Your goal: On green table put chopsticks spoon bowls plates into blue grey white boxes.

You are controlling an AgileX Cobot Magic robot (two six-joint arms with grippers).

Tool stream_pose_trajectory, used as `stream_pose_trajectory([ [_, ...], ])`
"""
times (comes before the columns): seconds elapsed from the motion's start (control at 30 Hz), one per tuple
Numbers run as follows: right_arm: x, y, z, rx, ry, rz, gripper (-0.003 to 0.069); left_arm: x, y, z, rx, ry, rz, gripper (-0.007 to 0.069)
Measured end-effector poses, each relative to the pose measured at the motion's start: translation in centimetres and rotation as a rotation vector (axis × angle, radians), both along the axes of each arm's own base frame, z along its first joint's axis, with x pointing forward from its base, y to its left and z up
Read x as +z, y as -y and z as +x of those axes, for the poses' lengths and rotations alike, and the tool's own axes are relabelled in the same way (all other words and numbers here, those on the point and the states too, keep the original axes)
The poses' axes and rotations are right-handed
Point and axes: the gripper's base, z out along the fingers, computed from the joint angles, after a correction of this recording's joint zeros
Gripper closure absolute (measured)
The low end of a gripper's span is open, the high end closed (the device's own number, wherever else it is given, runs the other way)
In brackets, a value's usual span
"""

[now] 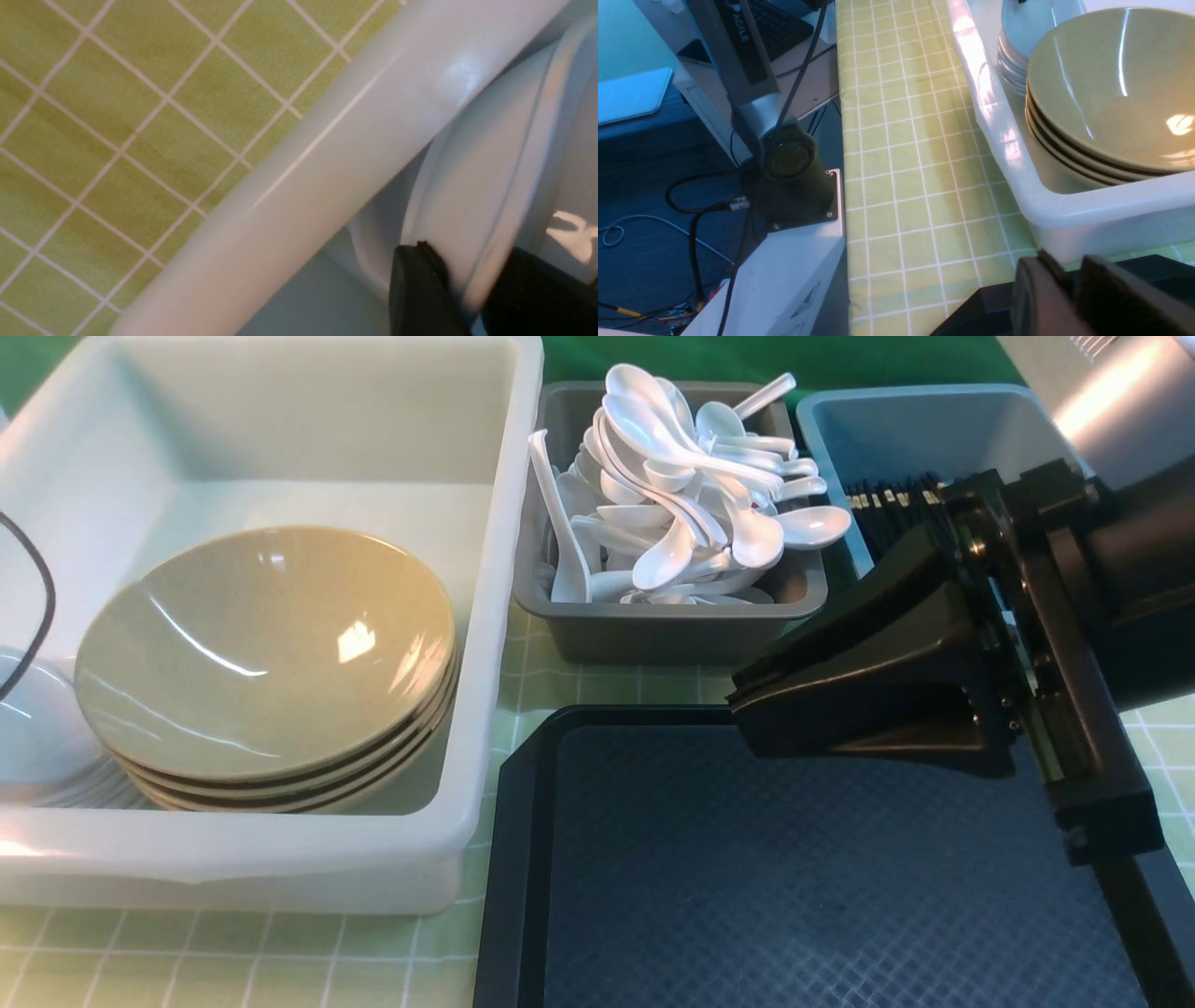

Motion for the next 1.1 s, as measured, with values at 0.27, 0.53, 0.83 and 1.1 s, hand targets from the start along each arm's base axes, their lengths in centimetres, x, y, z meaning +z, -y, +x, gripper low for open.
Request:
stream_pose_trajectory([
  [0.27,0.1,0.0,0.0,-0.007,0.006,0.004,0.0527,0.9,0.2,-0.4,0.033,0.024,0.013,0.0127],
  [0.53,0.2,0.6,0.6,-0.120,0.038,-0.030,0.0517,5.4,0.9,-1.7,0.032,0.148,0.075,-0.0038],
  [0.83,-1.4,2.9,2.9,-0.522,-0.032,-0.237,0.0507,12.0,12.0,-0.6,-0.520,0.541,-0.184,0.0055],
  [1.1,-0.8,6.8,-0.2,-0.832,-0.077,-0.299,0.0507,12.0,21.6,-2.2,-0.884,0.489,-0.174,0.0431],
])
